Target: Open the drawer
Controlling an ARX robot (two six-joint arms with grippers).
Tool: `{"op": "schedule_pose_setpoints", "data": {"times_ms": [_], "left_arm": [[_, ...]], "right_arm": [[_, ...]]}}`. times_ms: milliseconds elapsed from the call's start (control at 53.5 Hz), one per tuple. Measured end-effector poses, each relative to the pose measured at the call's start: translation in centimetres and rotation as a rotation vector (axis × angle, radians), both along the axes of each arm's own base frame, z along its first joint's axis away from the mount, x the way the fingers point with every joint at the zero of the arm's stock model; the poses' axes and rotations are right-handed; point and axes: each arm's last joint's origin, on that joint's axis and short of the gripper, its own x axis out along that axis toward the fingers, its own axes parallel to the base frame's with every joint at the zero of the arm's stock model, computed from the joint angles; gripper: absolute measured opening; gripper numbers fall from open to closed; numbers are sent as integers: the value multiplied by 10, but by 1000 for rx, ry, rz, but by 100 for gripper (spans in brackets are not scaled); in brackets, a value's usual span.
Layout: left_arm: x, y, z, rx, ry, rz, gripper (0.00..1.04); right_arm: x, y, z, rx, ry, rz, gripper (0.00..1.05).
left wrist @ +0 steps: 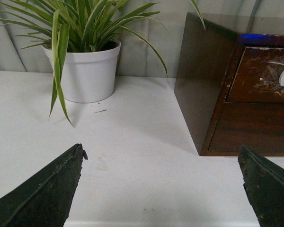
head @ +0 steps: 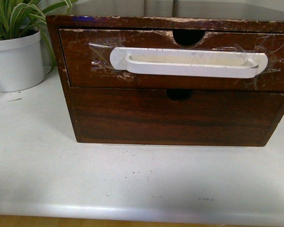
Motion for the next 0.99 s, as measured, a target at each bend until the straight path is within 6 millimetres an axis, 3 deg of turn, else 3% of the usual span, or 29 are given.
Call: {"op": "schedule_pose_setpoints", "data": {"times_ms": [991], "left_arm": [[0,0,0,0,0,0,98]], "right_arm": [[0,0,0,0,0,0,96]]}}
